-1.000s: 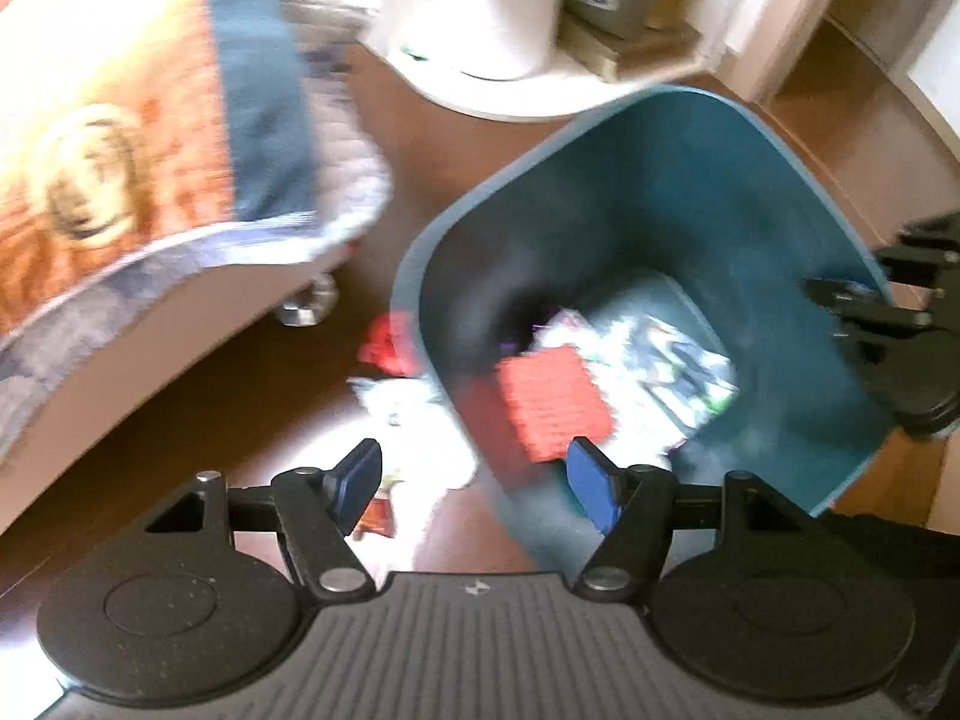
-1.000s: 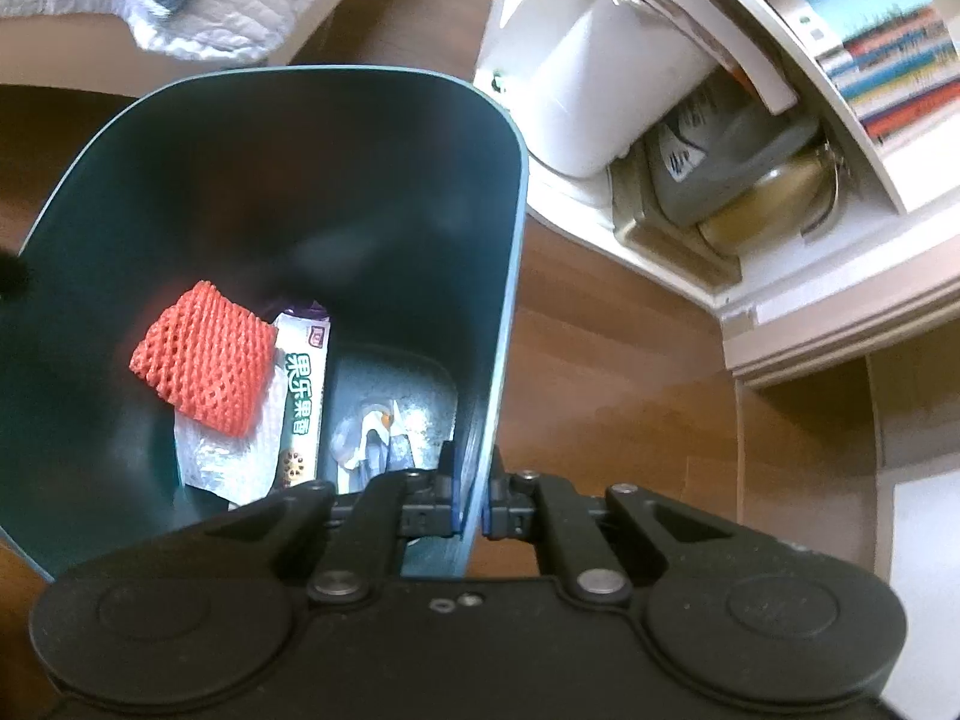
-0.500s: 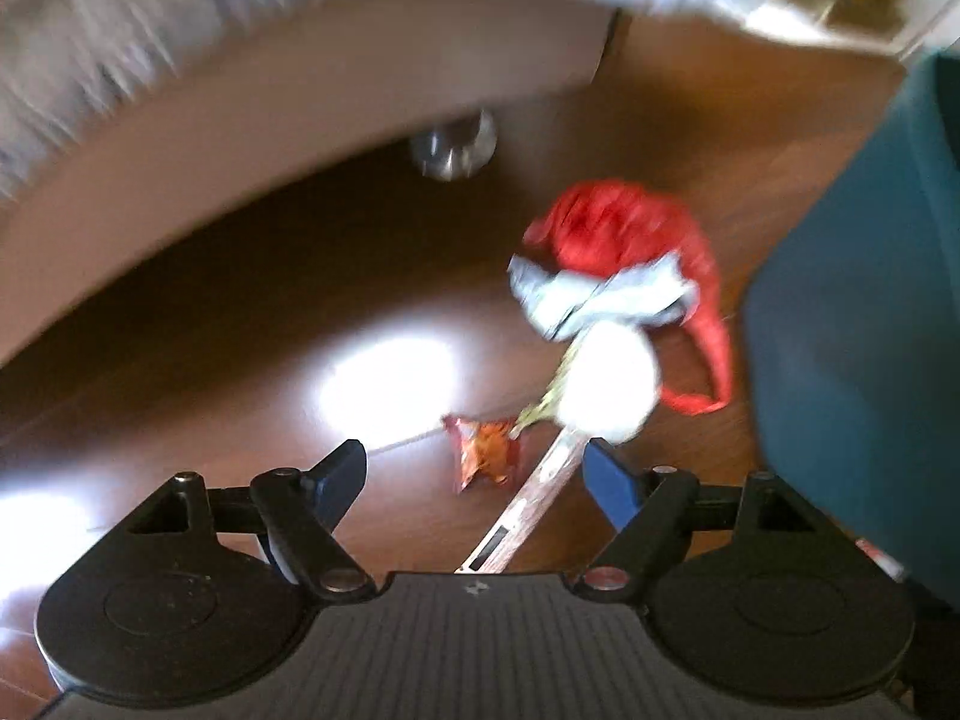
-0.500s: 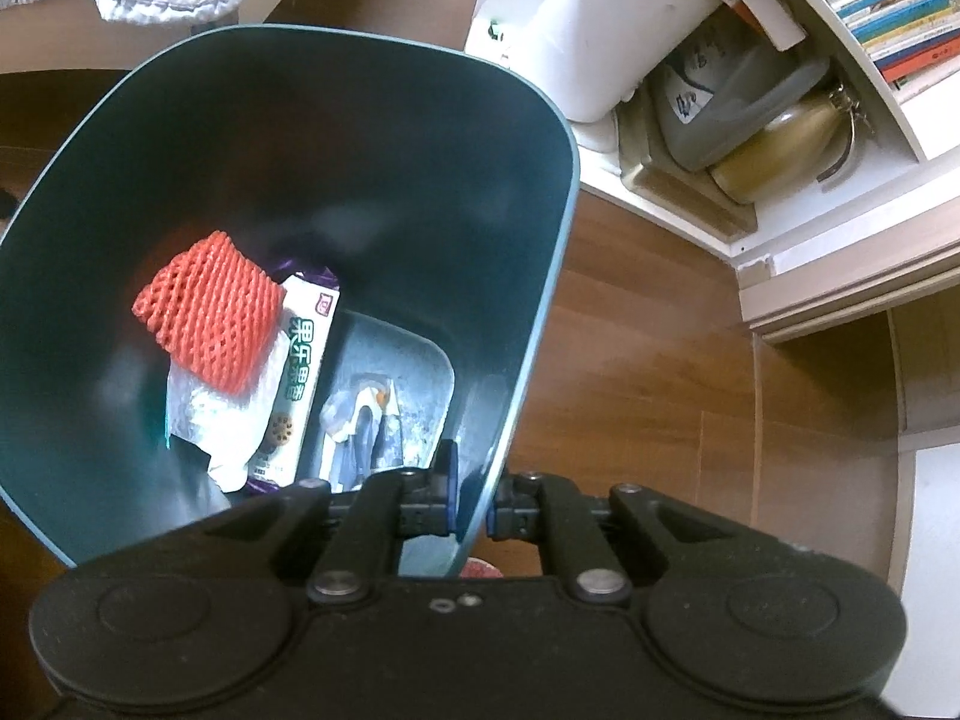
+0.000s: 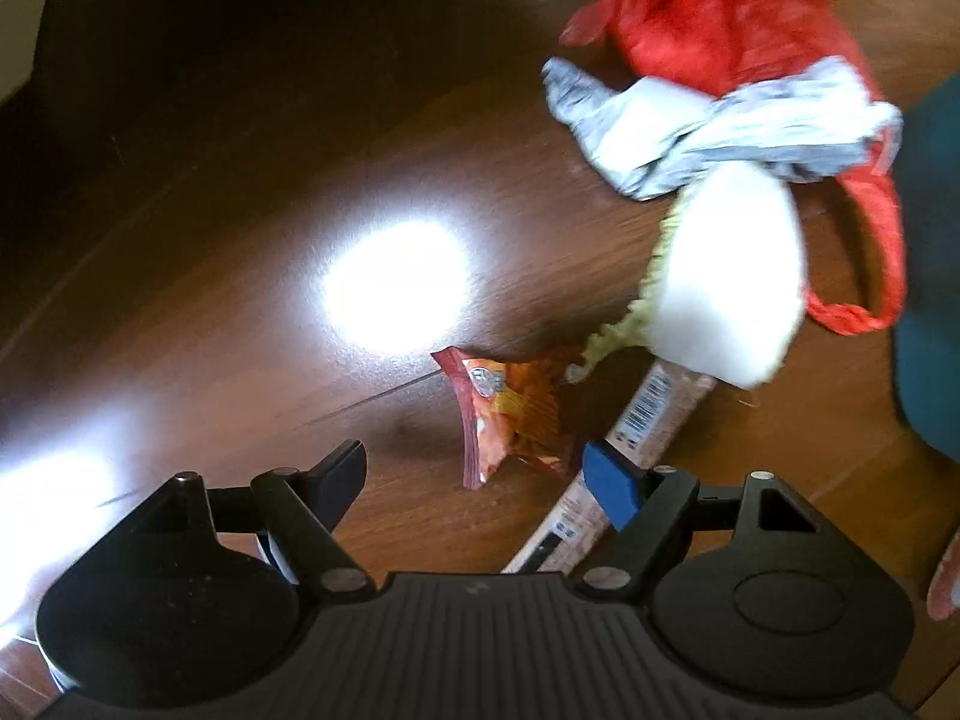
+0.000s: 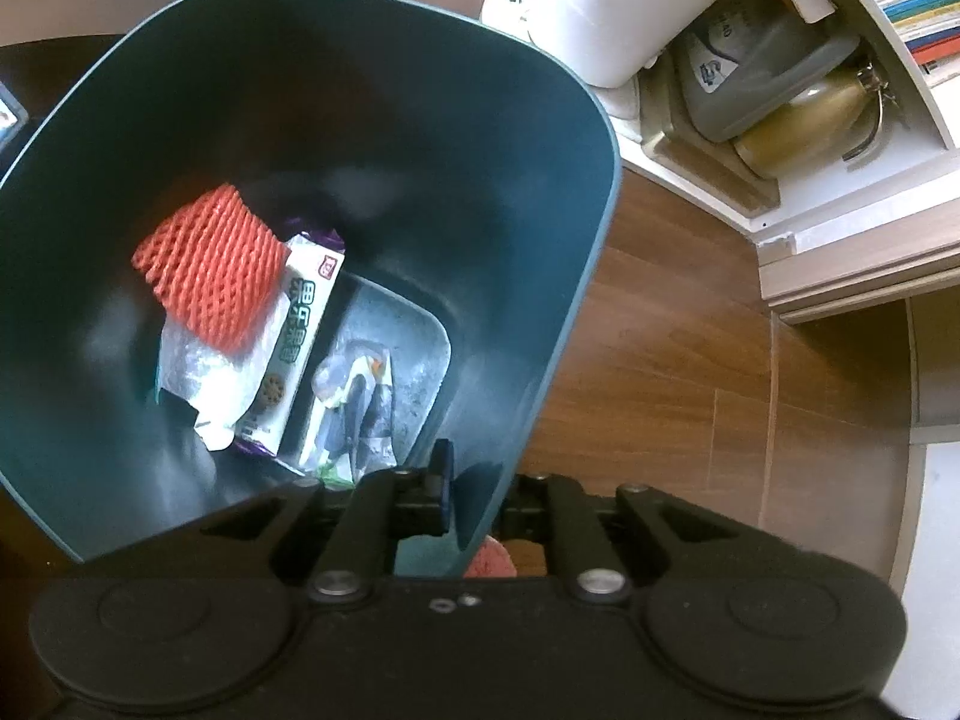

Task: Collect trash
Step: 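Lower the left tool to the pile and grasp the orange-brown snack wrapper, then carry the snack wrapper into the wastebasket with the left tool and release it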

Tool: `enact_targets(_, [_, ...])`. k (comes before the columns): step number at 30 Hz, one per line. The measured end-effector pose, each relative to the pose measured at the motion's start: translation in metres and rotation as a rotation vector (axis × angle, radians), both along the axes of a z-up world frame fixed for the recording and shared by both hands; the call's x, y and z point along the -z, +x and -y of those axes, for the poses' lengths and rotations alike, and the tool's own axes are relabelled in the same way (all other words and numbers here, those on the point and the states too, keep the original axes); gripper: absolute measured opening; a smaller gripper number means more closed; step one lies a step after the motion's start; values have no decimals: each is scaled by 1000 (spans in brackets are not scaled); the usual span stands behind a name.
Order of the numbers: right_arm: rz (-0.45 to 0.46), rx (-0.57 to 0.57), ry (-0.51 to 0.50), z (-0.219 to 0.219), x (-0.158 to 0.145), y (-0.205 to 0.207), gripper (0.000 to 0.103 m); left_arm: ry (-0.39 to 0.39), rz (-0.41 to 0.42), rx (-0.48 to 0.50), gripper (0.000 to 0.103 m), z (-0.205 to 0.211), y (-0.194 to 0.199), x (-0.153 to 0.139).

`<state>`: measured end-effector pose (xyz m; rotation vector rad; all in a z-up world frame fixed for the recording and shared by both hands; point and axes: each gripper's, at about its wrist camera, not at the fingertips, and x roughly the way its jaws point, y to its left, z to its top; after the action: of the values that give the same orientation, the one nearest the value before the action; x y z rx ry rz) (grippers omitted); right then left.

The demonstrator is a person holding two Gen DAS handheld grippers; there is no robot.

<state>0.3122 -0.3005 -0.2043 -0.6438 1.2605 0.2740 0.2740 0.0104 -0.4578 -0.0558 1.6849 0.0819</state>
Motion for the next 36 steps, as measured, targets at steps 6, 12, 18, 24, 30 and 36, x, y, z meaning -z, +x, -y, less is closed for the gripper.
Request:
enact_targets(6, [-6,9,-11,3,4,5,12,-5,-4,-11,79,-3,4,21])
enact_targets(12, [-4,19,-16,2,6,6,13,-35,25,-5,73,-2,8,24])
enact_targets(18, [-4,33,-14,4,6,7,13,-74,29,-31,37,2,14,16])
enact_targets(24, [4,36,-2,4,4,8,12,-58,39,-46,32,-4,18,-19])
enact_targets(30, [38,19,29,-2,-5,4,9,-38,67,-37,32,-2,13,-72])
enact_targets(36, [91,-24,47,-16,-17,-5,7,-42,145,5,32,8,11,-143])
